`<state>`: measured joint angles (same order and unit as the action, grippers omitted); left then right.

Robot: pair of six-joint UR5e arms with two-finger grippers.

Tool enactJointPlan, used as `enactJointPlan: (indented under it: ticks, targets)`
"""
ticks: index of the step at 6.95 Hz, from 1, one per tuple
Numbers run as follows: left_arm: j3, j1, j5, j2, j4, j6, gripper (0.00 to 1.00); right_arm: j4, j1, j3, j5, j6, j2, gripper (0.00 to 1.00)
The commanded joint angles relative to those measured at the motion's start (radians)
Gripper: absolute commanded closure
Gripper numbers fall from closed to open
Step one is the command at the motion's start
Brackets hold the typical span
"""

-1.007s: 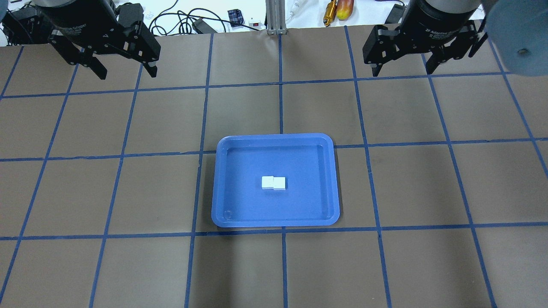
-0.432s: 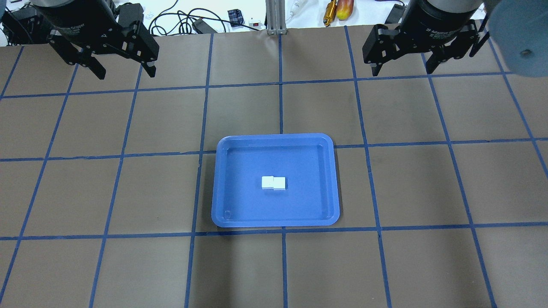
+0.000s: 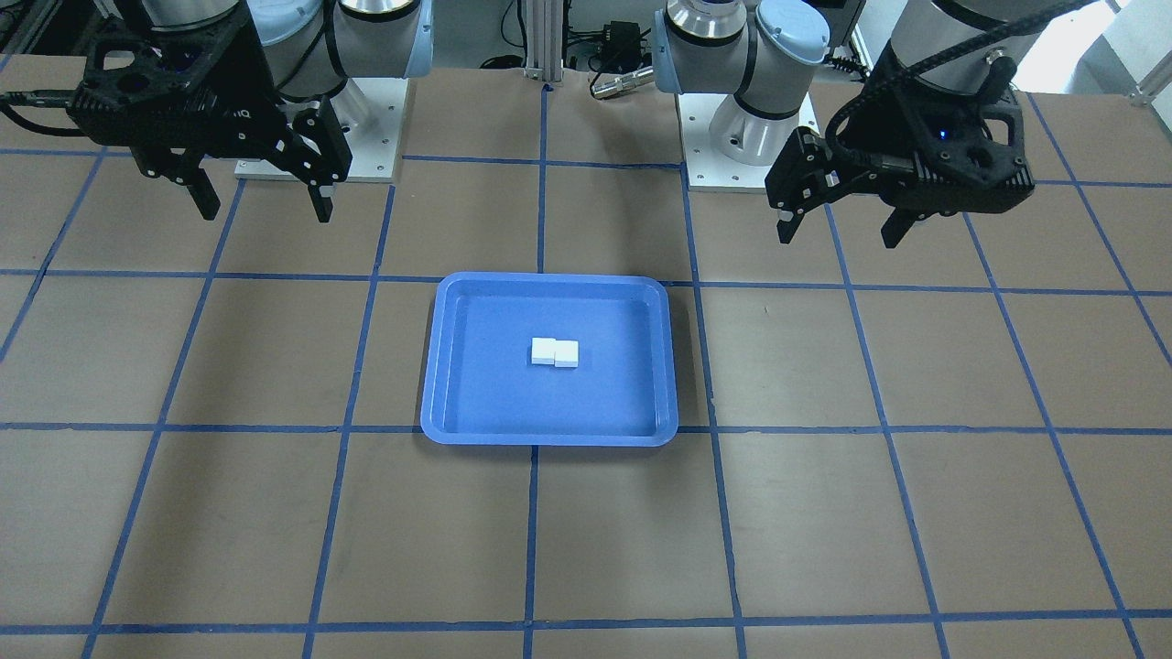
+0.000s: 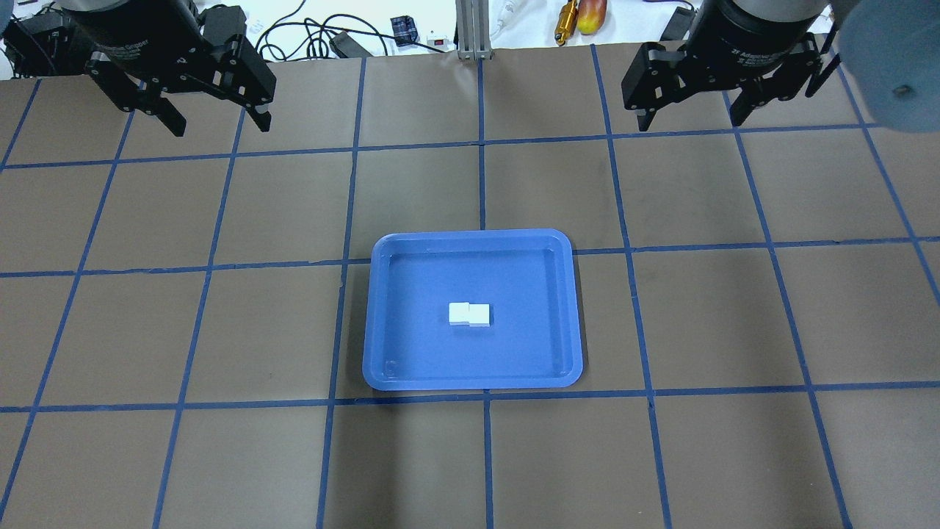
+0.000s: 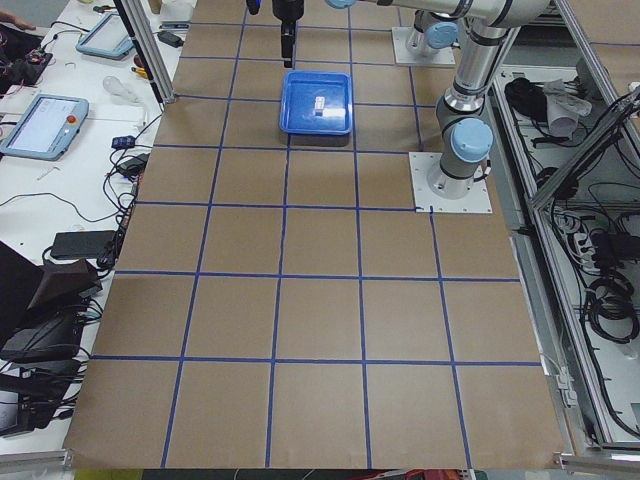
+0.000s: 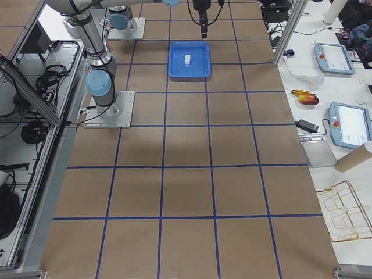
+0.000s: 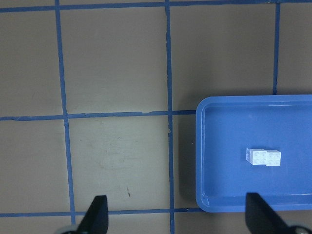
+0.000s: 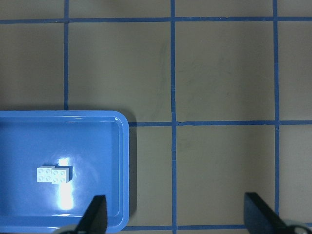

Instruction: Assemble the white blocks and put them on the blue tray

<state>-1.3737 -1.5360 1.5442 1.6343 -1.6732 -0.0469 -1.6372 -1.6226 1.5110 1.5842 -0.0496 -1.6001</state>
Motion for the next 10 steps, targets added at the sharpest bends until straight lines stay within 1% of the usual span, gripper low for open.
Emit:
enactJointPlan:
  ticks: [1, 9, 10]
  targets:
    - [-0.001, 0.001, -0.007, 0.001, -0.002, -0.001, 0.00, 0.000, 0.000, -0.002, -0.001, 0.001, 0.000, 0.00]
    - [-0.005, 0.001, -0.006, -0.004, -0.003, -0.002, 0.00, -0.003, -0.003, -0.002, -0.003, -0.004, -0.001, 0.00]
    - [-0.019, -0.004, -0.007, -0.008, -0.005, -0.001, 0.00, -0.001, -0.003, -0.002, -0.003, -0.004, -0.001, 0.00]
